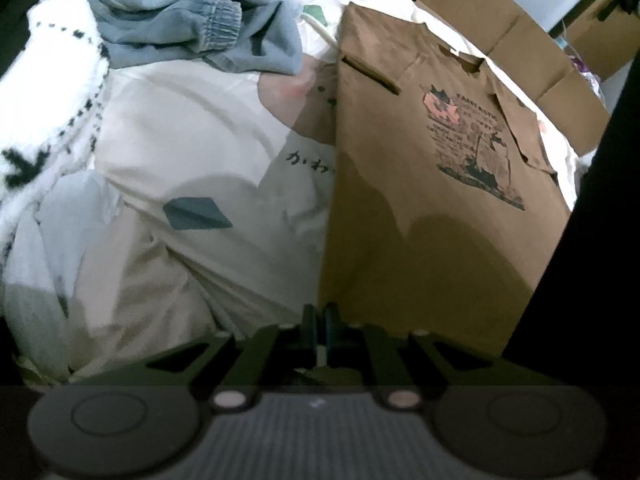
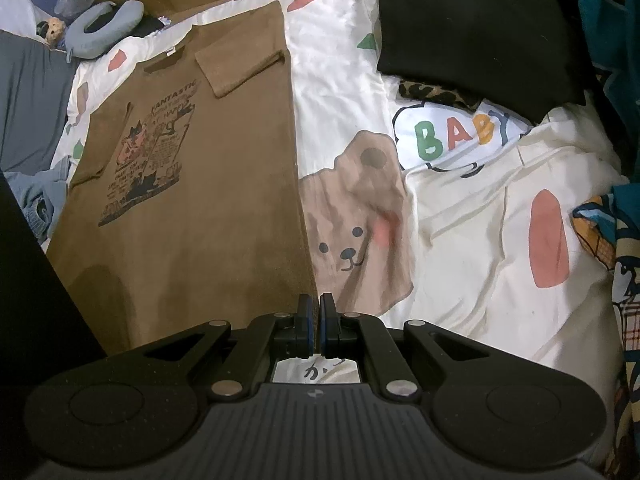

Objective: Fold clothes
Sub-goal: 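Lift the gripped hem and fold it up toward the collar with both grippers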

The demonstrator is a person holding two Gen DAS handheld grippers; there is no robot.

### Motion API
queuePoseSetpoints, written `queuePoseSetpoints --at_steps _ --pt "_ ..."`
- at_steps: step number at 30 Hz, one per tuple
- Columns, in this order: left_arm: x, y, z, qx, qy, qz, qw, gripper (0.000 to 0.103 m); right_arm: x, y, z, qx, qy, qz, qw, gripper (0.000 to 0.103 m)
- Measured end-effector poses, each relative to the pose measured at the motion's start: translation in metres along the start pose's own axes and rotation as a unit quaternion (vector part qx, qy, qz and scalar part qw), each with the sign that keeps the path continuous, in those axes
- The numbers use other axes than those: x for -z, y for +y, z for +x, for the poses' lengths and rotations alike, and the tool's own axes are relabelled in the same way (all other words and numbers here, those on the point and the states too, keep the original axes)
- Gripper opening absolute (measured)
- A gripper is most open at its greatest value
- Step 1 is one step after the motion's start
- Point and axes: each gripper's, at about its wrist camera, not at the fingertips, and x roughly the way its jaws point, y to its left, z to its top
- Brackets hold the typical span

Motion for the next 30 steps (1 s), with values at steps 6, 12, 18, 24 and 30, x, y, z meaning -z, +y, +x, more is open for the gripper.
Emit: queuePoseSetpoints --at_steps 6,12,18,24,30 --pt "-0.007 -0.002 -0.005 0.008 -0.016 -0.018 0.9997 0.003 -0.008 0.001 -0.006 -0.002 -0.01 0.005 1.0 0.001" --pt "-0.029 -0.005 -0.017 0.019 -0.04 -0.038 0.9983 0.003 -0.032 0.007 -0.021 -0.014 -0.04 0.016 0.999 0.001" --pt "-0.058 -0.016 -0.035 0.032 -0.077 -0.037 0.9958 0.003 -0.066 0.023 -0.036 -0.022 -0.068 0.001 0.997 0.001" --pt "-0.085 -0.027 -0.051 0.047 -0.11 -0.042 0.992 0.003 -0.098 0.036 -0.052 -0.027 -0.094 -0.009 0.995 0.001" --pt "-0.112 -0.037 -0.063 0.055 -0.136 -0.035 0.9886 0.003 -0.125 0.046 -0.065 -0.035 -0.113 -0.02 0.993 0.001"
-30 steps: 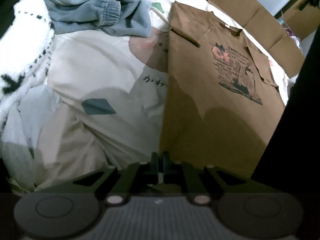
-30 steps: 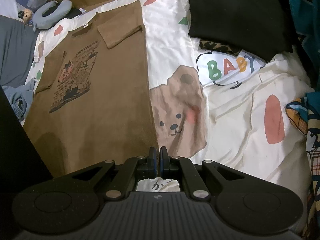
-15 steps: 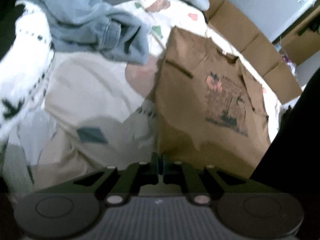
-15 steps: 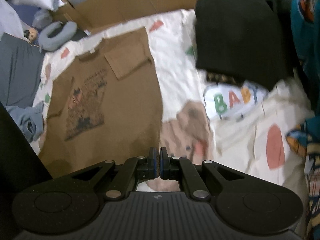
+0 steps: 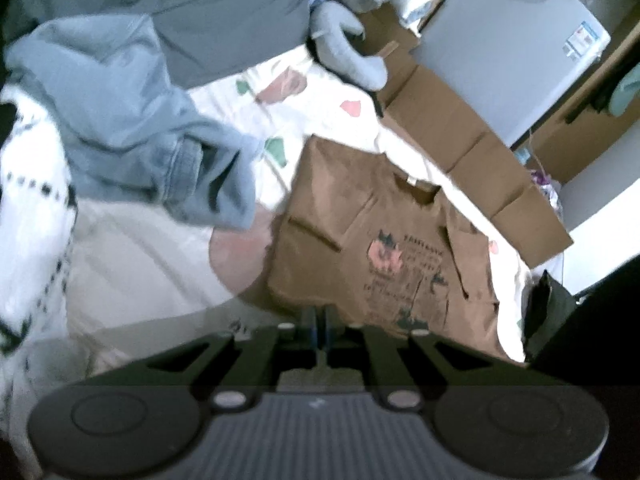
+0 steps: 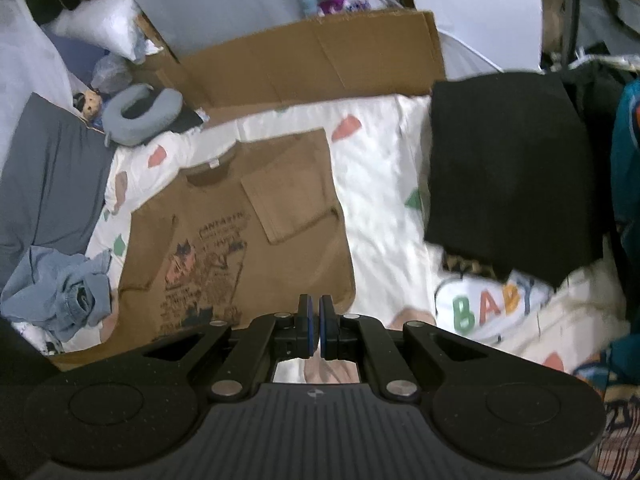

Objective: Fold clothes
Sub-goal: 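Lift the gripped hem and fold it up toward the collar with both grippers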

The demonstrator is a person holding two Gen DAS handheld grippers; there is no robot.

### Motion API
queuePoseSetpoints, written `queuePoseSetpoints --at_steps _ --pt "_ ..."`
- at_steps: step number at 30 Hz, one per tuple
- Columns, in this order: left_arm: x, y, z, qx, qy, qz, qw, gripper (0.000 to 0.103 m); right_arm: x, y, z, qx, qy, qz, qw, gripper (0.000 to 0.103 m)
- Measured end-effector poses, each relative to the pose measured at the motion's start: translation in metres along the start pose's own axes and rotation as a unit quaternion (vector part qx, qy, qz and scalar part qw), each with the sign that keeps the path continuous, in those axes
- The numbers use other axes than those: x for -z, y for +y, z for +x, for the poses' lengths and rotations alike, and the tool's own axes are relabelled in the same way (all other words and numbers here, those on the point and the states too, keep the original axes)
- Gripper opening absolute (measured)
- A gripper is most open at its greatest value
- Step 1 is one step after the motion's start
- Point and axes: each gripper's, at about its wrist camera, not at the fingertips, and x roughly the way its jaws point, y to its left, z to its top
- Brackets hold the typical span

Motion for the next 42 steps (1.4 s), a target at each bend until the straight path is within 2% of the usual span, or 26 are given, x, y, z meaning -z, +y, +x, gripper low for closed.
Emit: queuePoseSetpoints --at_steps 9,16,22,28,37,42 --pt "-0.04 -0.014 -0.004 0.002 -0.023 0.001 0.9997 0.003 -0.037 0.016 -0.003 -0.02 -0.02 -0.029 0.999 0.001" --pt "-0.073 -0.027 0.002 0.005 -0.034 0.009 0.9994 0.003 -0.072 0.017 -0.002 -0.025 -0.048 -0.022 0.998 0.0" --pt "-0.094 -0.035 0.026 0.005 -0.018 0.038 0.9991 0.003 -0.098 0.01 0.008 -0.017 -0.062 -0.011 0.998 0.0" --pt "-0.09 -0.023 0.047 0.002 0.001 0.036 0.9994 0.003 -0.077 -0.001 0.056 -0.01 -0.025 -0.003 1.0 0.0" --pt "-0.08 -0.009 0.054 -0.002 0.013 0.029 0.9995 0.003 -0.001 -0.017 0.139 -0.031 0.037 0.047 0.998 0.0" --pt "-0.076 -0.006 0.056 -0.011 0.02 0.032 0.9992 0.003 0.032 -0.02 0.168 -0.042 0.062 0.066 0.995 0.001"
